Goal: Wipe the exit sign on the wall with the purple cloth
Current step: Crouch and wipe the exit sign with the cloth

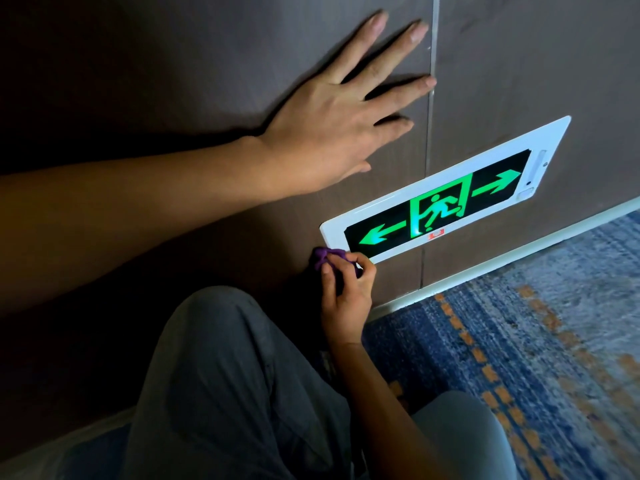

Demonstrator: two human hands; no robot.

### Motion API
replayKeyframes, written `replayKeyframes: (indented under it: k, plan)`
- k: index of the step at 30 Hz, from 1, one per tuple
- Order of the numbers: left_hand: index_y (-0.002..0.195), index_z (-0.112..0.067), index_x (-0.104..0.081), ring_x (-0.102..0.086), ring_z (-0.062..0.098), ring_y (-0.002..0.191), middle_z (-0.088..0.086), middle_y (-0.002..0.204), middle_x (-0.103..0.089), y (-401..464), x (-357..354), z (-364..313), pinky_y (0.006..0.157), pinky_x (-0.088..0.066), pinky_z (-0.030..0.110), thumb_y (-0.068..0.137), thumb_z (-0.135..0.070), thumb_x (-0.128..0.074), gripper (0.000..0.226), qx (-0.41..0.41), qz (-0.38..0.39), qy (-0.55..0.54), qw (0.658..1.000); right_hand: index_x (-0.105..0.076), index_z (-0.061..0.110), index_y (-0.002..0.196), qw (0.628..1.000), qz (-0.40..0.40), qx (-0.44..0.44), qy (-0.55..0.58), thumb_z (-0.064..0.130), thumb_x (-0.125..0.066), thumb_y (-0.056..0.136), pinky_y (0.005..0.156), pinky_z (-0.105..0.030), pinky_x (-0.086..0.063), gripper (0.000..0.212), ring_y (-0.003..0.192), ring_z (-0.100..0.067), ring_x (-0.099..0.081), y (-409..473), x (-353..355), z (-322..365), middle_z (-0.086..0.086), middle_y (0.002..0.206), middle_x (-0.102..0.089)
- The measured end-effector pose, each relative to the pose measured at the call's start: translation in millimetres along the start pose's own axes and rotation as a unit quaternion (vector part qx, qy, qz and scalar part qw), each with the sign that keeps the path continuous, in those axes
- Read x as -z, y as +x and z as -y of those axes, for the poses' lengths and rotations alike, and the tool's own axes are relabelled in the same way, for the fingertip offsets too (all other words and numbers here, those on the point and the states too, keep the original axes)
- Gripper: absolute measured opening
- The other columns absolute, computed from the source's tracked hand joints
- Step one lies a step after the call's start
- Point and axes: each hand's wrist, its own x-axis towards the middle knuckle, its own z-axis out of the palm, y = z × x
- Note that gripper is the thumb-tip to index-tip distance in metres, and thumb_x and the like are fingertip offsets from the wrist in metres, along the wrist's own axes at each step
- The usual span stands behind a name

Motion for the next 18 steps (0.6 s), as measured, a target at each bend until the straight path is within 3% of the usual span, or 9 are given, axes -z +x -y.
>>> replayKeyframes:
  k: [4,8,10,14,18]
  plan:
    - [0.153,-0.023,-0.047,-0.004,0.049,0.157,0.008,0.174,-0.012,0,0,1,0.123,-0.003,0.066,0.094,-0.054,-0.062,0.068,-0.003,-0.003,0.008,1.000,-0.073,0.018,0.111,0.999,0.016,-0.032,0.014,0.026,-0.069,0.097,0.089,-0.025,-0.049,0.016,0.111,-0.004,-0.052,-4,6,-4,-0.001,0.126,-0.051]
    - [0.152,-0.024,-0.048,-0.005,0.049,0.157,0.007,0.173,-0.014,0,-3,-1,0.123,-0.001,0.065,0.092,-0.056,-0.062,0.069,0.000,-0.009,0.013,1.000,-0.075,0.014,0.112,0.996,-0.059,0.007,0.073,0.023,-0.067,0.098,0.101,-0.019,-0.046,0.019,0.113,-0.014,-0.059,6,17,21,-0.006,0.119,-0.059]
    - [0.151,-0.023,-0.050,-0.007,0.049,0.157,0.007,0.173,-0.017,0,-3,1,0.123,-0.002,0.065,0.091,-0.055,-0.065,0.070,-0.001,-0.015,0.005,1.000,-0.075,0.014,0.113,0.991,-0.091,0.038,0.086,0.023,-0.066,0.098,0.104,-0.016,-0.041,0.020,0.117,-0.011,-0.058,21,17,37,-0.008,0.121,-0.060]
    - [0.149,-0.021,-0.053,-0.008,0.050,0.157,0.009,0.172,-0.020,1,-5,1,0.124,-0.005,0.067,0.088,-0.053,-0.069,0.071,0.001,-0.025,-0.009,1.000,-0.075,0.013,0.114,0.991,-0.105,0.043,0.072,0.019,-0.070,0.097,0.103,-0.007,-0.035,0.018,0.122,0.015,-0.044,34,12,46,-0.012,0.126,-0.057]
    - [0.149,-0.021,-0.053,-0.007,0.050,0.157,0.008,0.172,-0.019,0,-5,2,0.124,-0.005,0.067,0.088,-0.052,-0.069,0.070,-0.001,-0.020,-0.013,1.000,-0.073,0.015,0.113,0.994,-0.088,0.032,0.057,0.027,-0.067,0.097,0.099,-0.006,-0.036,0.020,0.118,0.015,-0.045,28,6,27,-0.010,0.125,-0.056]
